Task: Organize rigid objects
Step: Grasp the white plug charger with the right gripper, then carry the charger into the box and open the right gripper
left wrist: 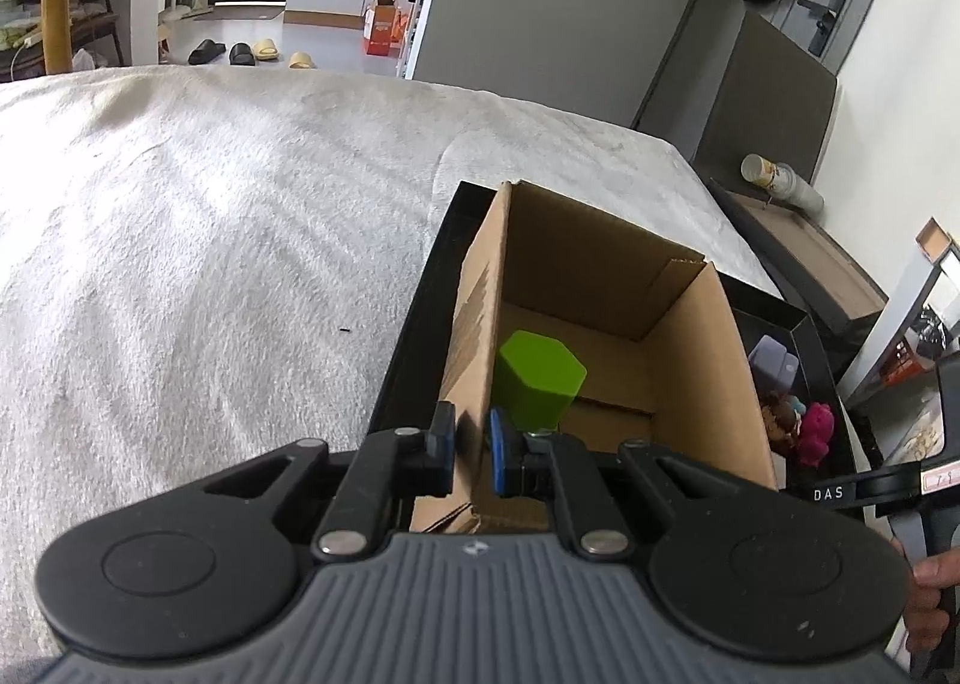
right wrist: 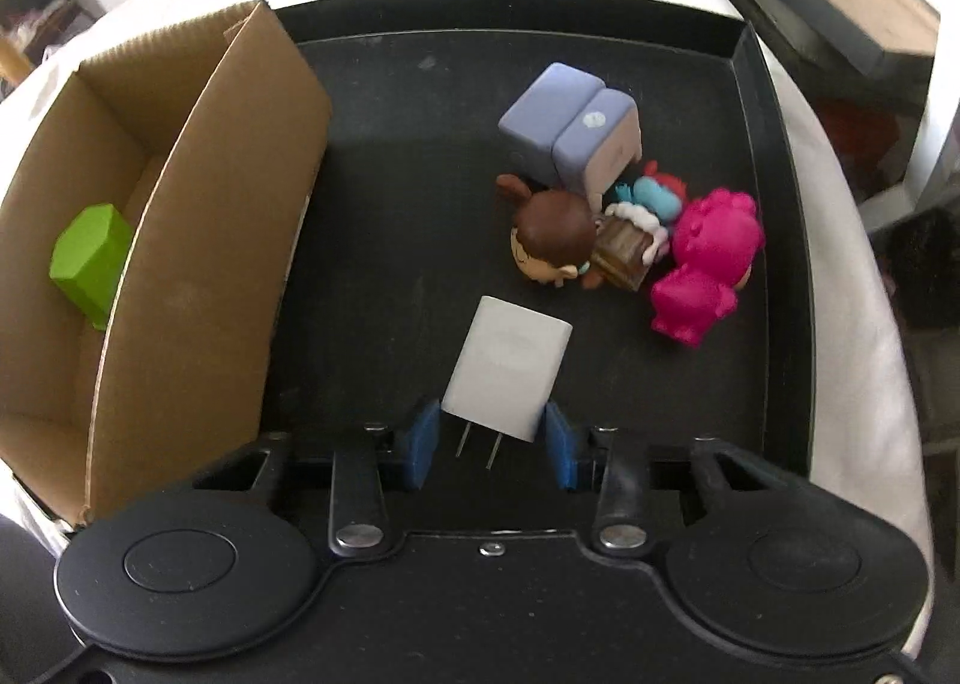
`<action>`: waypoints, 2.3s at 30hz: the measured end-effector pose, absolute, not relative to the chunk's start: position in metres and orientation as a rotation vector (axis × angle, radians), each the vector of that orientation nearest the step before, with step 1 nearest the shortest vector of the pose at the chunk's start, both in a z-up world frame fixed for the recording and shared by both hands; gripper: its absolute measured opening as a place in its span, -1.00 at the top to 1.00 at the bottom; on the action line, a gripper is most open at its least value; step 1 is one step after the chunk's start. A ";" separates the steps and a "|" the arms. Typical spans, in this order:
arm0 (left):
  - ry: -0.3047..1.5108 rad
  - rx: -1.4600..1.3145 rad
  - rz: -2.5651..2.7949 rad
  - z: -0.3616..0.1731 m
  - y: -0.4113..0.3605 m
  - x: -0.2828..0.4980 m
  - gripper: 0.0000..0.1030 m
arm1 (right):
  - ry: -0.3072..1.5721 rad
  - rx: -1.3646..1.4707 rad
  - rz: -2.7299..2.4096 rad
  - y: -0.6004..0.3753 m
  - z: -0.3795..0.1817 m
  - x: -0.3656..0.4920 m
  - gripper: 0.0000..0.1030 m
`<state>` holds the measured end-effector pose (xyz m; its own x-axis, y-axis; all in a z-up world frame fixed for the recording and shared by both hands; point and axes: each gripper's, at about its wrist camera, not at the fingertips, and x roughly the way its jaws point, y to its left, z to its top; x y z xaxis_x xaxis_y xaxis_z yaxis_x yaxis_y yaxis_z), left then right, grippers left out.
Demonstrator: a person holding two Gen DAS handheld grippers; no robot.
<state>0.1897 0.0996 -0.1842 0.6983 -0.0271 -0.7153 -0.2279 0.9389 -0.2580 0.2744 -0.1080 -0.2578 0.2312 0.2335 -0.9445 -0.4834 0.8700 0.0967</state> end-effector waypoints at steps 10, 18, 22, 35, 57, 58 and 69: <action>0.784 -0.353 0.123 -0.189 0.101 0.187 0.80 | 1.208 -0.290 0.523 -0.100 -0.228 0.257 0.44; 0.783 -0.349 0.110 -0.189 0.098 0.183 0.81 | 1.189 -0.293 0.562 -0.093 -0.206 0.255 0.73; 0.785 -0.326 0.114 -0.189 0.095 0.183 0.81 | 1.183 -0.286 0.579 -0.091 -0.199 0.254 0.73; 0.787 -0.321 0.116 -0.191 0.096 0.184 0.81 | 1.121 -0.293 0.613 -0.082 -0.159 0.255 0.73; 0.803 -0.285 0.124 -0.194 0.091 0.185 0.81 | 0.937 -0.315 0.784 -0.005 -0.093 0.263 0.73; 0.802 -0.283 0.124 -0.194 0.091 0.185 0.81 | 0.938 -0.319 0.794 0.000 -0.096 0.263 0.73; 0.808 -0.289 0.121 -0.196 0.093 0.187 0.80 | 0.947 -0.391 0.853 0.040 -0.128 0.257 0.73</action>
<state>0.1871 0.0931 -0.1959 0.6866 -0.0031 -0.7271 -0.2159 0.9540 -0.2080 0.2575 0.0399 -0.1275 0.3014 0.4625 -0.8338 -0.7808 0.6217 0.0627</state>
